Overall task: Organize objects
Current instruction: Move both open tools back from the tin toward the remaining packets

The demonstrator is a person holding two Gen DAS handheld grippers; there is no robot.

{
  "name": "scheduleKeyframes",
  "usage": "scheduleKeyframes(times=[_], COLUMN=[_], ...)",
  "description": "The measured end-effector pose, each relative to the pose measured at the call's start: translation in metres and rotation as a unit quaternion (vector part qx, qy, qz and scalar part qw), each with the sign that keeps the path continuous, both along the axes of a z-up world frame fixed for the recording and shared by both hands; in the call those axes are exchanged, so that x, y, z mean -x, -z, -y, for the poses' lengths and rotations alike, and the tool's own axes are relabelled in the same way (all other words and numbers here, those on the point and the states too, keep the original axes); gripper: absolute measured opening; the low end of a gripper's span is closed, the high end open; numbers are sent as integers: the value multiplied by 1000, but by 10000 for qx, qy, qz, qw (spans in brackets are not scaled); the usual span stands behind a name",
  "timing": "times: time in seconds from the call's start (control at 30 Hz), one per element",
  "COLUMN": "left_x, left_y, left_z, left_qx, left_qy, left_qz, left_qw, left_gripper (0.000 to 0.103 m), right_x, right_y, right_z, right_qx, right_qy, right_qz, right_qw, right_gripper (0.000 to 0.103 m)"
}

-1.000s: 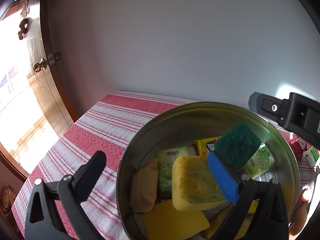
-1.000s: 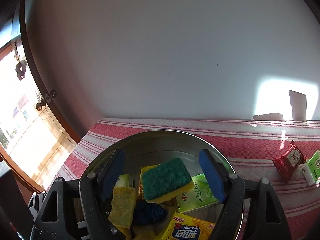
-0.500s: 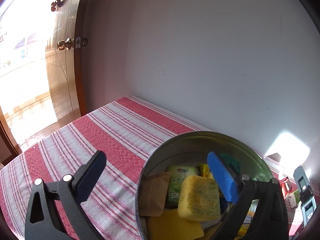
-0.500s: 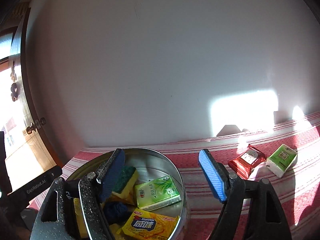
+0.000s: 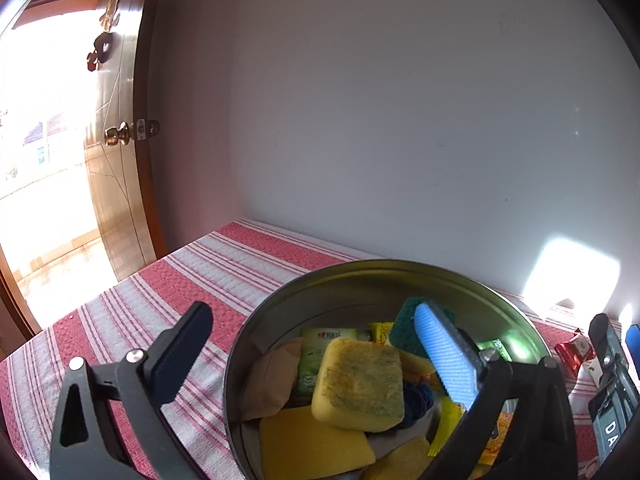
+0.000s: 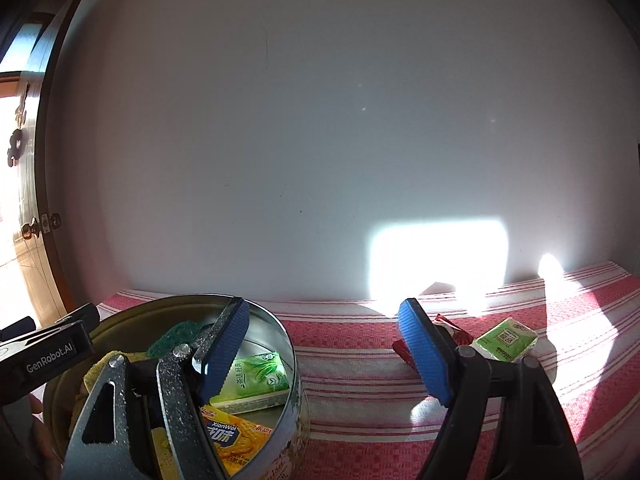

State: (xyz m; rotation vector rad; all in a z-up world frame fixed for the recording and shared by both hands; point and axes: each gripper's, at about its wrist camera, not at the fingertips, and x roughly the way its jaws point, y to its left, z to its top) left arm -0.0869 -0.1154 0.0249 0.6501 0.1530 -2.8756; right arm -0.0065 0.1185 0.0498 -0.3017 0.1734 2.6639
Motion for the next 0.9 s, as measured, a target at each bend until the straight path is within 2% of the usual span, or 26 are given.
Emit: scheduleKeyframes(times=[0.2, 0.37, 0.5, 0.67, 0.9], left_x=[-9, -28, -40, -41, -45], left_y=[5, 5, 7, 15, 16], left_z=[-2, -13, -26, -44, -53], left_qx=[-167, 4, 78, 414, 443], left_qy=[-58, -110, 166, 446, 476], left_qz=[-122, -631, -837, -544, -346], left_qw=[9998, 9979, 9963, 9967, 9973], left_gripper=[102, 102, 102, 102, 102], right_x=[-2, -8, -17, -27, -40], right_y=[1, 7, 11, 10, 11], right_z=[-7, -18, -25, -24, -45], right_qx=[40, 98, 93, -12, -38], right_qy=[1, 20, 27, 57, 224], right_qz=[86, 204, 226, 338, 486], right_qw=[10000, 9997, 9997, 9994, 9986], right_gripper=[79, 79, 79, 79, 79])
